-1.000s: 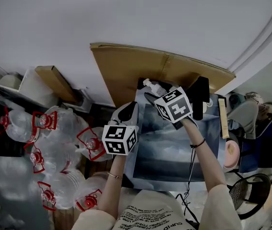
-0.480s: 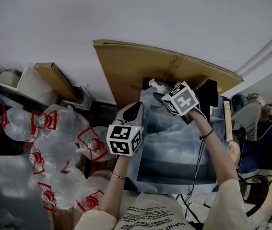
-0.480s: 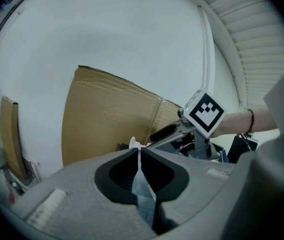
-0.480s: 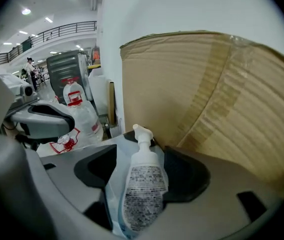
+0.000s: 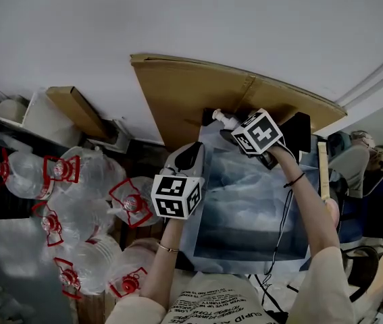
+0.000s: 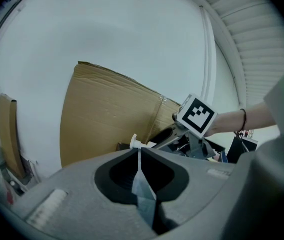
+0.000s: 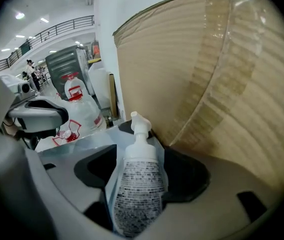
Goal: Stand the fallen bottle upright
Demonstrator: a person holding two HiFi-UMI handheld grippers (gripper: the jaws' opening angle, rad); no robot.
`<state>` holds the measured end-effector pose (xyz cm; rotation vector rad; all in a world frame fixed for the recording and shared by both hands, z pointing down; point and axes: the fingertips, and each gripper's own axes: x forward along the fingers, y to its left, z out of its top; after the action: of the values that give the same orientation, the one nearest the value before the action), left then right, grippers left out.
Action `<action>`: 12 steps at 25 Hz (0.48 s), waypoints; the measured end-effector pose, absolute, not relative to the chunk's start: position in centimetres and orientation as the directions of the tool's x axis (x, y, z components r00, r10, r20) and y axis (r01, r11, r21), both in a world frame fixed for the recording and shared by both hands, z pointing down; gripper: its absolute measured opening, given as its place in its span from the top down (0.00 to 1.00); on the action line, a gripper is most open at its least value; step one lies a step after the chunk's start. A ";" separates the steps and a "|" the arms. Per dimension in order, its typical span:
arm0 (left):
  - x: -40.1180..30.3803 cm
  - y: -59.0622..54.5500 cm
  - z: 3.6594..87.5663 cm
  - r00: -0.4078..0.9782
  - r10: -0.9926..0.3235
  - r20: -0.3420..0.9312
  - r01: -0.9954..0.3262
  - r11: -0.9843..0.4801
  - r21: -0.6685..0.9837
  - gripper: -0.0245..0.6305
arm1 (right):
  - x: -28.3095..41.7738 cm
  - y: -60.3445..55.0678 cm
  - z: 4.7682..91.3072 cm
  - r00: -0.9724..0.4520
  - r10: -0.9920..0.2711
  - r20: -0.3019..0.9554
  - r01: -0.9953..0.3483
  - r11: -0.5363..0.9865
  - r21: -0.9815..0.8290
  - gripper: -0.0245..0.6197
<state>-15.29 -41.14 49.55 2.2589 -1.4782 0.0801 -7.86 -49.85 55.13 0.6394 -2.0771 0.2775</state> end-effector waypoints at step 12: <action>-15.3 -41.4 49.7 0.426 -0.859 0.285 -0.886 -0.332 0.325 0.91 | -8.1 -49.7 56.0 -0.413 -0.298 0.861 -0.462 0.883 0.083 0.58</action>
<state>-15.29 -41.40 49.67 2.2562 -1.4795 0.0858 -8.10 -49.74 55.95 0.5514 -2.0299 0.2035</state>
